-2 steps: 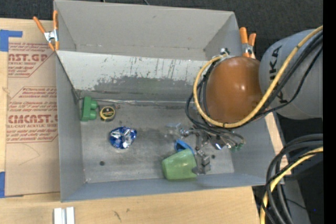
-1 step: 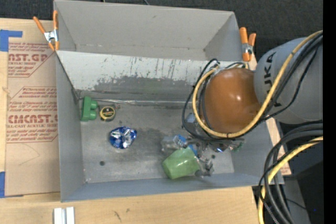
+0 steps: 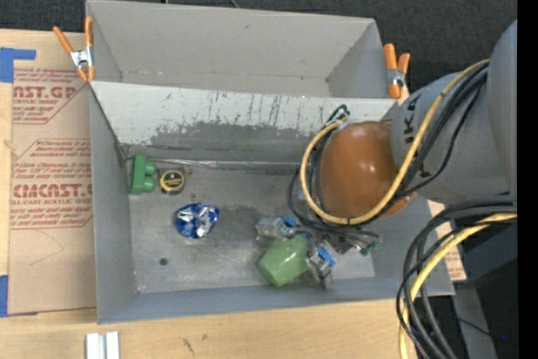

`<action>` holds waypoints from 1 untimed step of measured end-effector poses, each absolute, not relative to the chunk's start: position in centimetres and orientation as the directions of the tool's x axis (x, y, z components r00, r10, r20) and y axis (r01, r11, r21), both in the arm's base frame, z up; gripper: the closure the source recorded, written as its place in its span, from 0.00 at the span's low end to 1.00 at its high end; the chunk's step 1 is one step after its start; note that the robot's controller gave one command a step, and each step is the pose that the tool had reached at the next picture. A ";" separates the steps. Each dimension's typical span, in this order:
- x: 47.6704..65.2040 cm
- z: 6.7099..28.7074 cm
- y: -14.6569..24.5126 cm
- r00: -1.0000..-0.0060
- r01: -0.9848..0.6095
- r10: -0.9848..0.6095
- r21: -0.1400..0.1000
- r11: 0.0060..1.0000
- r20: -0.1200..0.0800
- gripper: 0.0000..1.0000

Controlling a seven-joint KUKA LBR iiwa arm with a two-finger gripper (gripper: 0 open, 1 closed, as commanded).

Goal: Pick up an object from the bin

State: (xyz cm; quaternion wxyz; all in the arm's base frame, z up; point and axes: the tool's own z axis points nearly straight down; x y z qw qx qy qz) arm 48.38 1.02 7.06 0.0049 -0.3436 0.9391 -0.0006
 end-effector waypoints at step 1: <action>48.5 7.1 1.1 -0.764 -0.645 -0.645 -0.007 0.764 -0.013 0.00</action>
Offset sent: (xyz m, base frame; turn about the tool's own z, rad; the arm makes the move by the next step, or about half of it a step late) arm 0.0000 0.0000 0.0000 0.0000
